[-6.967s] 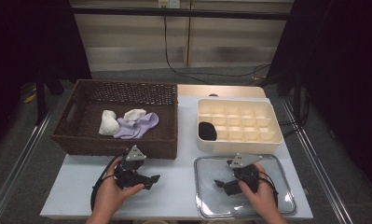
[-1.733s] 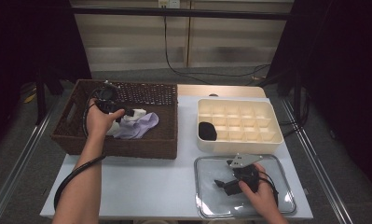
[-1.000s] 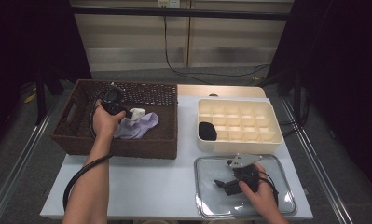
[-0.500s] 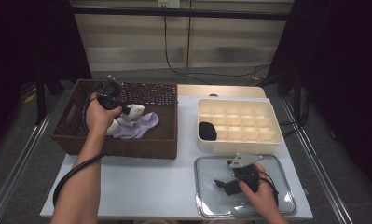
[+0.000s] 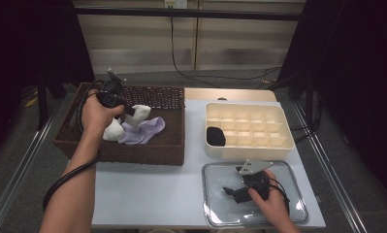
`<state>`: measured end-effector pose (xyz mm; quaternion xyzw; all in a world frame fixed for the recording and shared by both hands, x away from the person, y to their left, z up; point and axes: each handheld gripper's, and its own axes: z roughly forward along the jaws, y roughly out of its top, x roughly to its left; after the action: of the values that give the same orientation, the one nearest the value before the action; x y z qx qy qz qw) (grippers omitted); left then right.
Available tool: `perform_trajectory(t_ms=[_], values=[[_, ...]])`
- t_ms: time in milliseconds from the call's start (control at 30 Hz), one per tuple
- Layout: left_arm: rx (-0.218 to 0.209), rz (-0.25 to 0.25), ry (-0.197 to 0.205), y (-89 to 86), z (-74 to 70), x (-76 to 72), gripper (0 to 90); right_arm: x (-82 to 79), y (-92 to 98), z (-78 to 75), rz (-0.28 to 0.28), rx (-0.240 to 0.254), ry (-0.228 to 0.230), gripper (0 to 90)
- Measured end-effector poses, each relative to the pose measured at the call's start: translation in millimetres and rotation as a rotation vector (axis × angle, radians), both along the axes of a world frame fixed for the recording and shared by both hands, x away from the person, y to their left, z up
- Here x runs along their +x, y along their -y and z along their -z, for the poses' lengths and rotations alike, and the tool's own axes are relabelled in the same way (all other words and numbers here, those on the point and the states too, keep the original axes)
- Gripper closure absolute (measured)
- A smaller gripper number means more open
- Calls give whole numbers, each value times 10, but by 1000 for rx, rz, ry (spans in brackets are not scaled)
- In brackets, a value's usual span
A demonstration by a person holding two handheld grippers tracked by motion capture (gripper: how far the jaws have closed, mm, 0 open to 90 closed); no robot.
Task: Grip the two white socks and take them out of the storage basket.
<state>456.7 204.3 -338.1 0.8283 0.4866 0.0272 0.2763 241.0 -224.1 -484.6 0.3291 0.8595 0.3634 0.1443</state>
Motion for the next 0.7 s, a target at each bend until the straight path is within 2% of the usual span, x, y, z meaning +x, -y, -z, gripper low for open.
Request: perform_trajectory(t_ms=[33, 433, 533, 700], values=[[6, 13, 1, -10, -24, 1, 859, 0, 0, 0, 0, 0, 0, 125], [-35, 4, -6, -22, -251, -50, 861, 1, 0, 0, -1, -1, 3, 125], [-29, 6, -9, -28, -277, -55, 861, 1, 0, 0, -1, -1, 3, 125], [-42, 5, -21, -46, -290, -61, 861, 1, 0, 0, -1, -1, 2, 125]])
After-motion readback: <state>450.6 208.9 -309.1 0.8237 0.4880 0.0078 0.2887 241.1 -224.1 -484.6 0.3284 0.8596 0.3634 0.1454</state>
